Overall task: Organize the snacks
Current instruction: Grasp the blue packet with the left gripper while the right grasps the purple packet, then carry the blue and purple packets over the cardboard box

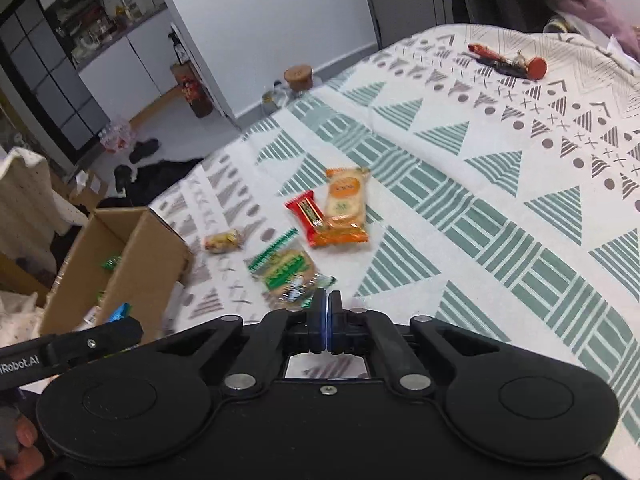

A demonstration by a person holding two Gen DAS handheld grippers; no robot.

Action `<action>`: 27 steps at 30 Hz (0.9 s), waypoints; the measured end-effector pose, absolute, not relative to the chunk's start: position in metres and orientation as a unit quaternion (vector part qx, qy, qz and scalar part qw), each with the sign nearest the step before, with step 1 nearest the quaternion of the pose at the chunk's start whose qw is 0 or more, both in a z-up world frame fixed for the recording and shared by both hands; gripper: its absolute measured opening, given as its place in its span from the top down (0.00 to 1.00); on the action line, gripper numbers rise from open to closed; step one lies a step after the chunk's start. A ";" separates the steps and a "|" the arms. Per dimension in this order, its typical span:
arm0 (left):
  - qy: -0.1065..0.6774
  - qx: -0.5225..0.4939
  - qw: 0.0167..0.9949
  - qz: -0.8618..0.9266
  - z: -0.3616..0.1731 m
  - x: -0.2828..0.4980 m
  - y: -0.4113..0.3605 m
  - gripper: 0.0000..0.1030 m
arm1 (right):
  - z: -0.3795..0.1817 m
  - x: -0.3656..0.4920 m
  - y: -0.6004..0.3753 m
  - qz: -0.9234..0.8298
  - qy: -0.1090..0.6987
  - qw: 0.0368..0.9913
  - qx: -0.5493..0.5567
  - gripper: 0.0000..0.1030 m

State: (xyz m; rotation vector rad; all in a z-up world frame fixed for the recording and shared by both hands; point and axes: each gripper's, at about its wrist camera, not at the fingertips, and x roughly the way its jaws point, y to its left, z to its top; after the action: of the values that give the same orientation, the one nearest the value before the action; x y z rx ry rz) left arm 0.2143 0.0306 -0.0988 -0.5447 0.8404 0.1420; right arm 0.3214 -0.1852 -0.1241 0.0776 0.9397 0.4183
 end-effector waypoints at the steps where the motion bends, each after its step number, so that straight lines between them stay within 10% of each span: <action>1: 0.400 -0.260 0.876 0.067 -0.096 0.212 0.031 0.55 | -0.122 0.317 -0.184 0.200 0.445 0.872 0.033 1.00; 13: 0.390 -0.266 0.879 0.062 -0.088 0.185 0.041 0.55 | -0.113 0.295 -0.185 0.180 0.452 0.872 0.045 0.95; 18: 0.392 -0.269 0.877 0.068 -0.092 0.186 0.044 0.55 | -0.118 0.296 -0.187 0.168 0.458 0.872 0.045 0.57; 27: 0.399 -0.270 0.873 0.083 -0.104 0.200 0.045 0.55 | -0.146 0.311 -0.169 0.189 0.489 0.851 0.034 0.52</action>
State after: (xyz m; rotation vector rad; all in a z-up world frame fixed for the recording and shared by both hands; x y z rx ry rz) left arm 0.2005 0.0449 -0.1043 -0.5639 0.8329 0.1741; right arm 0.3113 -0.1691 -0.1464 0.0720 1.0299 0.3983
